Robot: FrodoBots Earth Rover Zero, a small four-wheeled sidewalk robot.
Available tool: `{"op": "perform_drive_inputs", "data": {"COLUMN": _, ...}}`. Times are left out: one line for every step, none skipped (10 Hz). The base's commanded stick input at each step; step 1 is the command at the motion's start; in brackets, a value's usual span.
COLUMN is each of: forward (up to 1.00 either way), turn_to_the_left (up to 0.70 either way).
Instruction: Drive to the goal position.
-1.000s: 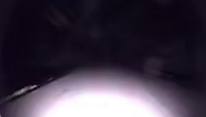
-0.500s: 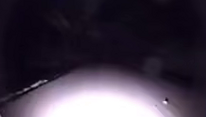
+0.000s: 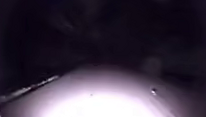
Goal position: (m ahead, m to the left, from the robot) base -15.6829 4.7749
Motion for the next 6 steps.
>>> {"op": "perform_drive_inputs", "data": {"forward": -1.0, "turn_to_the_left": -0.27}}
{"op": "perform_drive_inputs", "data": {"forward": -1.0, "turn_to_the_left": -0.27}}
{"op": "perform_drive_inputs", "data": {"forward": -1.0, "turn_to_the_left": -0.27}}
{"op": "perform_drive_inputs", "data": {"forward": -1.0, "turn_to_the_left": -0.24}}
{"op": "perform_drive_inputs", "data": {"forward": -1.0, "turn_to_the_left": 0.0}}
{"op": "perform_drive_inputs", "data": {"forward": -1.0, "turn_to_the_left": 0.0}}
